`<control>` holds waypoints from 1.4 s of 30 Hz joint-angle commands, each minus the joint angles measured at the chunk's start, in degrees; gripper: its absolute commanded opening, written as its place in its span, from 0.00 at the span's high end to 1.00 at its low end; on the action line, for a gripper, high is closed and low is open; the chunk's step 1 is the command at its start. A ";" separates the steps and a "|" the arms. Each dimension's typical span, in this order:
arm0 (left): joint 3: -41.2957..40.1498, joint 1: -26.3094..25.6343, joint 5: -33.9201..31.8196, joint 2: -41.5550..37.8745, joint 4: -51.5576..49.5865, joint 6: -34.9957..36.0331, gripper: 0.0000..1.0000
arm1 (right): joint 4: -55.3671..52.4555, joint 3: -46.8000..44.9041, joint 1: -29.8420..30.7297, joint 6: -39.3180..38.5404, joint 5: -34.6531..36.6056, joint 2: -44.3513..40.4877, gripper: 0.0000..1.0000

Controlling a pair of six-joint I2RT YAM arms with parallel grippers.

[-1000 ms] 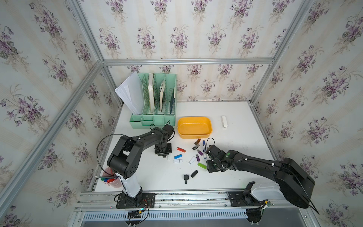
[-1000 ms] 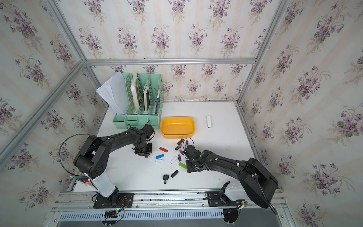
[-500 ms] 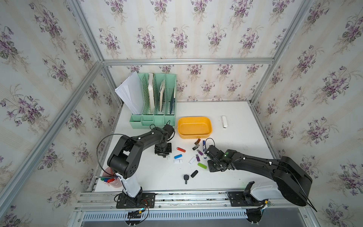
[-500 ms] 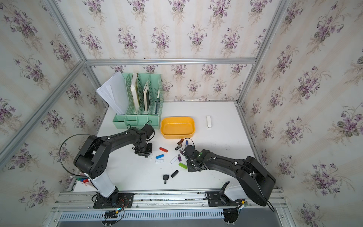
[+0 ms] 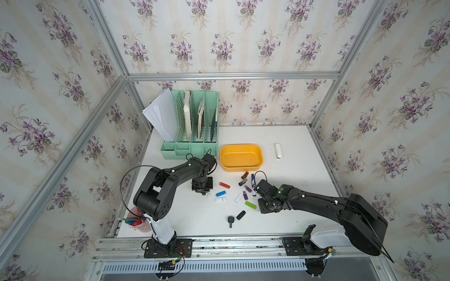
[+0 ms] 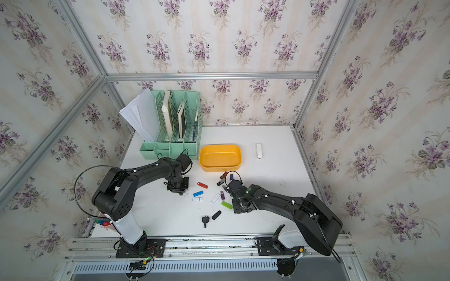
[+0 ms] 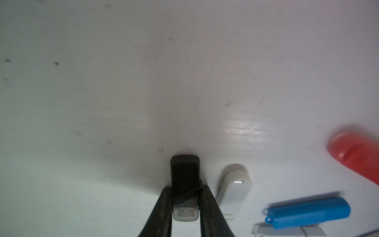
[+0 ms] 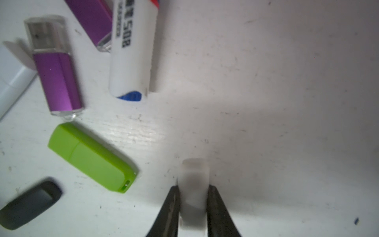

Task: Put the usb flash drive into the storage box
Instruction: Pick up the USB flash from the center of the board, then place the USB flash in the storage box.

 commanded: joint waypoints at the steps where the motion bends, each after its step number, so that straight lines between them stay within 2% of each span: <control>1: -0.73 0.17 -2.26 1.08 -1.26 0.75 0.74 | -3.04 2.59 0.04 0.23 2.10 -0.38 0.78; 9: -1.08 0.18 -2.08 1.52 -0.93 0.93 0.75 | -7.72 14.01 -1.22 -4.60 8.22 4.03 0.78; 24: -0.50 0.16 -2.17 2.13 -1.23 1.36 0.76 | -8.39 42.37 -14.46 -20.66 8.18 17.92 0.80; 34: -0.46 0.12 -2.04 2.44 -1.23 1.41 0.76 | -3.03 48.25 -17.94 -24.90 4.63 28.07 0.82; 35: -0.44 0.10 -2.00 2.48 -1.28 1.44 0.76 | -2.57 48.64 -20.23 -25.20 4.51 29.02 0.82; 42: -0.04 0.12 -1.87 2.57 -1.56 1.42 0.76 | 0.55 52.43 -21.53 -26.45 2.89 37.01 0.83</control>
